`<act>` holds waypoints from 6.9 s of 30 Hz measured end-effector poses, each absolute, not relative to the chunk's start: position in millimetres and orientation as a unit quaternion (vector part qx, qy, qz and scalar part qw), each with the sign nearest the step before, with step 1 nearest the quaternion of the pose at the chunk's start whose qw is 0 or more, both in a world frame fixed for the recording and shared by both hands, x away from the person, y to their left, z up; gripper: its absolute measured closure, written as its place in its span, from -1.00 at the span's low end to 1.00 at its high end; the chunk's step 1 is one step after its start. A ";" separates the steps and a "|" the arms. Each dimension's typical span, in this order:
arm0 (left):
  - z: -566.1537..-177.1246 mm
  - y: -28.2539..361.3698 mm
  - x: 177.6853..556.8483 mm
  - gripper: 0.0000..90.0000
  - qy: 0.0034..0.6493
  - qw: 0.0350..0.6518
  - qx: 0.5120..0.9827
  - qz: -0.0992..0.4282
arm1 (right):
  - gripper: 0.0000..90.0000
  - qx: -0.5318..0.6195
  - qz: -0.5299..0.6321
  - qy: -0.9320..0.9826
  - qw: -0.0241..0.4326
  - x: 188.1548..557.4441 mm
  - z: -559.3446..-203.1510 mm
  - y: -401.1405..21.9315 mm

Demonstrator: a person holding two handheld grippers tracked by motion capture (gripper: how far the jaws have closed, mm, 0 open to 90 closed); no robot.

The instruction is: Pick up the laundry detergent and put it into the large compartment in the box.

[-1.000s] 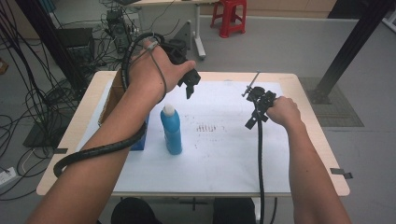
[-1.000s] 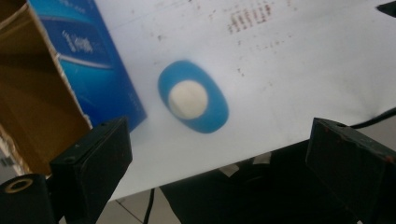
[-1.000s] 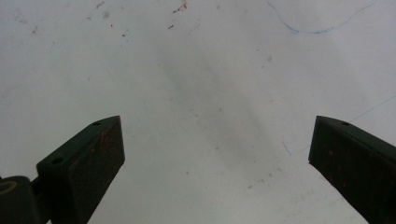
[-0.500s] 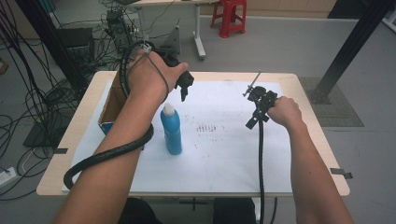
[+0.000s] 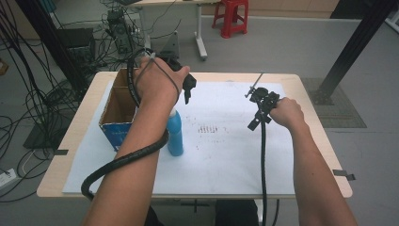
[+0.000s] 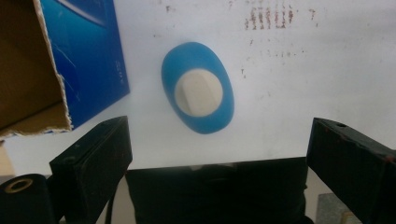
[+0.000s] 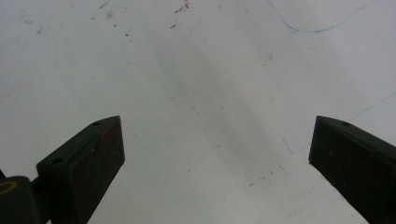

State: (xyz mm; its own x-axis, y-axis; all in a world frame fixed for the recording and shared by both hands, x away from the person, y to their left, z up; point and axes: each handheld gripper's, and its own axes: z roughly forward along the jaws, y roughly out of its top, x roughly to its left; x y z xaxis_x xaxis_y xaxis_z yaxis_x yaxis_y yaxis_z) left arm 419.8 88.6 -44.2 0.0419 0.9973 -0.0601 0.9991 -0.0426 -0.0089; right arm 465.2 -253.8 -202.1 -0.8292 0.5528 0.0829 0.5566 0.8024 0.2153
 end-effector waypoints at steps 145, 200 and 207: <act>-139.5 99.2 424.3 -0.47 0.747 0.019 0.664 -0.045 | -0.93 -0.274 -0.140 -0.951 0.010 456.5 -208.0 -267.3; -144.8 99.1 418.6 -0.19 0.766 0.030 0.641 -0.032 | -0.93 -0.274 -0.145 -0.951 0.008 456.2 -210.3 -272.3; -144.8 99.1 418.5 -0.19 0.766 0.029 0.641 -0.032 | -0.93 -0.272 -0.144 -0.951 0.007 456.2 -210.0 -271.5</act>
